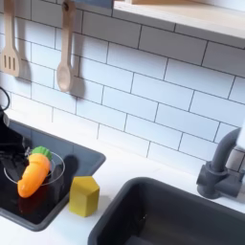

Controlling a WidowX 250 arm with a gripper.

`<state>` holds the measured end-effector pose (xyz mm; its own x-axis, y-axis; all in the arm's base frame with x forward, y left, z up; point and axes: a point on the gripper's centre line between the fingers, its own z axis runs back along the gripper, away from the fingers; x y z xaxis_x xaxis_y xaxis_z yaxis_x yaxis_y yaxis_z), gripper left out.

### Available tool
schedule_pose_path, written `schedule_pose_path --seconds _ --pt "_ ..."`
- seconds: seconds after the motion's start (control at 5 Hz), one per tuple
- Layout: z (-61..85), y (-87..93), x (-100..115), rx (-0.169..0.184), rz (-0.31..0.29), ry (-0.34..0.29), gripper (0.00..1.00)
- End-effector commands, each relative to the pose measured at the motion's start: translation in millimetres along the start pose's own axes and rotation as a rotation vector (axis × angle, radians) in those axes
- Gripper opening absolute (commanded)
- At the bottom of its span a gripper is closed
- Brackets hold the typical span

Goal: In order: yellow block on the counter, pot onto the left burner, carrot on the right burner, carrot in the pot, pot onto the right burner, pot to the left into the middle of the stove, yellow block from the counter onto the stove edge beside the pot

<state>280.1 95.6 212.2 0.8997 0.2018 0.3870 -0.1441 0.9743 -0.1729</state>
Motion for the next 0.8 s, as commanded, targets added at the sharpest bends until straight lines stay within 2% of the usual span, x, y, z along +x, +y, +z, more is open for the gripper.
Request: schedule_pose_path --seconds 0.0,0.4,0.6 --pt "13.4 -14.9 32 -0.094 0.025 -0.163 0.00" --pt "33.3 -20.7 64 -0.140 0.071 -0.287 0.00" --pt "36.7 -20.4 75 -0.146 0.084 -0.302 0.00"
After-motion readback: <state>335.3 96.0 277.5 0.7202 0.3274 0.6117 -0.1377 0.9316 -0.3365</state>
